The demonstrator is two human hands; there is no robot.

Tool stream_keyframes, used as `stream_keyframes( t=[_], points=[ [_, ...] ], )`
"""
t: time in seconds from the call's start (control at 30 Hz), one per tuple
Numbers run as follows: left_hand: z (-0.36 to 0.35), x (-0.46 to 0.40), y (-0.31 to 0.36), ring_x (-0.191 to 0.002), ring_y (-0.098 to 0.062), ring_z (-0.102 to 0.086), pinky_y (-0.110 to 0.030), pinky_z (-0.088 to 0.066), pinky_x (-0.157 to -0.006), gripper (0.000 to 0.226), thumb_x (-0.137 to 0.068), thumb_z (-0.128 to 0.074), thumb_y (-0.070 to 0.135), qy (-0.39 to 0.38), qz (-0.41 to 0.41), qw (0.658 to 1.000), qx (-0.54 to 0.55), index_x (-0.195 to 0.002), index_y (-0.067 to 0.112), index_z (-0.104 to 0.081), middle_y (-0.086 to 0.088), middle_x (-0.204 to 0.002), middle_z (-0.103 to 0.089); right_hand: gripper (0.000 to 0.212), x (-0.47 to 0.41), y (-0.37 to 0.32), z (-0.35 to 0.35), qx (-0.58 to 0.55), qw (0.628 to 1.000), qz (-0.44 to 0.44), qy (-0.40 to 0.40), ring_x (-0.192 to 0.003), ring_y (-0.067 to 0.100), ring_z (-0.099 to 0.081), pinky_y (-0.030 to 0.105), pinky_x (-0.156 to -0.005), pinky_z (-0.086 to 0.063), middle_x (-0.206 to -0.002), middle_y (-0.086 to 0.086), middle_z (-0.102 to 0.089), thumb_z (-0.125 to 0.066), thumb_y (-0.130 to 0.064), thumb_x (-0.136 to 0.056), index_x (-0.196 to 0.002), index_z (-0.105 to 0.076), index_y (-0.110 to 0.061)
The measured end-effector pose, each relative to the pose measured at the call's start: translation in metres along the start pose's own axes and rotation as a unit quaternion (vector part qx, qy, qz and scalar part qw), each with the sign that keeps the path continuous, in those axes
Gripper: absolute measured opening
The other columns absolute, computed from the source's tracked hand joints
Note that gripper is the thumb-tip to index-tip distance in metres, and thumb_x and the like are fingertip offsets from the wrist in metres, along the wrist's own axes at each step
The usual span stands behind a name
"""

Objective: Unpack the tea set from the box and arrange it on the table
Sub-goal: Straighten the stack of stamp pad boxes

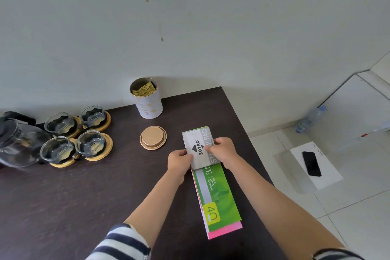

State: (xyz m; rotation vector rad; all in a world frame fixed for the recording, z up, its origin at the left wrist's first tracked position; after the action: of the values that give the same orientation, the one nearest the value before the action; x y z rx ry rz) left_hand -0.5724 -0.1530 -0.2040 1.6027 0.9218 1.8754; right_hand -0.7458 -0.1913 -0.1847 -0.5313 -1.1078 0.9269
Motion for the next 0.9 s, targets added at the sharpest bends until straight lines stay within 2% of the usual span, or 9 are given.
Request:
stream_keyframes(
  t=[0.2, 0.27, 0.33, 0.43, 0.53, 0.63, 0.7, 0.8, 0.9],
  points=[
    [-0.009, -0.03, 0.041, -0.075, -0.024, -0.061, -0.043, -0.053, -0.072, 0.024, -0.072, -0.053, 0.006, 0.017, -0.047, 0.998, -0.046, -0.06, 0.021, -0.067, -0.01, -0.081, -0.071, 0.014, -0.03, -0.032, 0.012, 0.008, 0.998, 0.029, 0.056, -0.076, 0.015, -0.069, 0.028, -0.065, -0.056, -0.09, 0.004, -0.073, -0.073, -0.015, -0.08, -0.094, -0.072, -0.012],
    [-0.013, -0.042, 0.06, -0.075, -0.023, -0.063, -0.045, -0.055, -0.075, 0.025, -0.074, -0.053, 0.005, 0.022, -0.06, 0.997, -0.052, -0.061, 0.022, -0.067, -0.007, -0.08, -0.071, 0.014, -0.046, -0.046, 0.017, 0.014, 0.998, 0.033, 0.058, -0.076, 0.015, -0.069, 0.029, -0.067, -0.057, -0.089, 0.003, -0.073, -0.072, -0.015, -0.081, -0.094, -0.072, -0.012],
    [-0.017, -0.052, 0.081, -0.082, -0.023, -0.066, -0.044, -0.055, -0.079, 0.026, -0.079, -0.052, 0.002, 0.027, -0.072, 0.995, -0.058, -0.07, 0.022, -0.066, -0.006, -0.087, -0.072, 0.014, -0.063, -0.061, 0.021, 0.019, 0.997, 0.039, 0.058, -0.077, 0.015, -0.069, 0.03, -0.068, -0.057, -0.089, 0.003, -0.073, -0.072, -0.016, -0.081, -0.094, -0.072, -0.013],
    [-0.021, -0.075, 0.104, -0.089, -0.02, -0.065, -0.034, -0.055, -0.077, 0.022, -0.082, -0.054, 0.004, 0.045, -0.091, 0.992, -0.078, -0.098, 0.012, -0.067, -0.006, -0.101, -0.07, 0.015, -0.091, -0.081, 0.024, 0.037, 0.996, 0.048, 0.059, -0.078, 0.015, -0.069, 0.029, -0.068, -0.056, -0.089, 0.003, -0.073, -0.073, -0.018, -0.081, -0.095, -0.072, -0.012],
    [-0.023, -0.094, 0.121, -0.094, -0.018, -0.061, -0.026, -0.046, -0.075, 0.032, -0.084, -0.057, 0.009, 0.076, -0.111, 0.983, -0.125, -0.117, 0.006, -0.06, -0.003, -0.105, -0.066, 0.014, -0.115, -0.097, 0.026, 0.045, 0.994, 0.063, 0.075, -0.076, 0.016, -0.067, 0.023, -0.059, -0.049, -0.089, 0.005, -0.073, -0.075, -0.018, -0.078, -0.091, -0.072, -0.012],
    [-0.029, -0.104, 0.13, -0.107, -0.021, -0.06, -0.023, -0.042, -0.078, 0.043, -0.086, -0.057, 0.011, 0.082, -0.126, 0.978, -0.146, -0.128, 0.005, -0.05, -0.008, -0.119, -0.063, 0.014, -0.132, -0.104, 0.026, 0.047, 0.991, 0.078, 0.096, -0.074, 0.014, -0.062, 0.018, -0.052, -0.04, -0.093, 0.006, -0.072, -0.073, -0.017, -0.08, -0.093, -0.071, -0.011],
    [-0.033, -0.11, 0.134, -0.104, -0.019, -0.059, -0.022, -0.04, -0.079, 0.05, -0.087, -0.058, 0.013, 0.079, -0.137, 0.974, -0.16, -0.134, 0.005, -0.044, -0.01, -0.124, -0.061, 0.018, -0.14, -0.105, 0.026, 0.047, 0.989, 0.083, 0.11, -0.077, 0.015, -0.061, 0.021, -0.059, -0.042, -0.098, 0.007, -0.071, -0.071, -0.016, -0.082, -0.098, -0.07, -0.008],
    [-0.039, -0.113, 0.136, -0.098, -0.013, -0.055, -0.02, -0.039, -0.079, 0.057, -0.088, -0.058, 0.014, 0.059, -0.149, 0.973, -0.163, -0.14, 0.006, -0.035, -0.01, -0.128, -0.058, 0.034, -0.147, -0.105, 0.027, 0.042, 0.986, 0.098, 0.128, -0.096, 0.021, -0.064, 0.02, -0.074, -0.04, -0.111, 0.009, -0.068, -0.071, -0.015, -0.082, -0.114, -0.064, -0.005],
    [-0.044, -0.112, 0.131, -0.121, -0.019, -0.053, -0.021, -0.04, -0.091, 0.067, -0.087, -0.06, 0.014, 0.031, -0.166, 0.974, -0.154, -0.144, 0.004, -0.026, -0.011, -0.138, -0.05, 0.048, -0.149, -0.106, 0.024, 0.049, 0.986, 0.116, 0.108, -0.113, 0.021, -0.059, 0.02, -0.083, -0.039, -0.125, 0.01, -0.062, -0.068, -0.016, -0.086, -0.13, -0.054, -0.005]
  ],
)
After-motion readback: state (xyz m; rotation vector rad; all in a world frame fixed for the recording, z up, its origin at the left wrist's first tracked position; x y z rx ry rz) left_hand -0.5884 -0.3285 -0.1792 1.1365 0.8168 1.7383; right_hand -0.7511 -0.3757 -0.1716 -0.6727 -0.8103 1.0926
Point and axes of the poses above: each hand's wrist, its own x-axis away from the middle knuckle, its own z-axis out of the back of the hand, y = z × x, the point moved 9 cm from there along -x, towards the middle knuckle
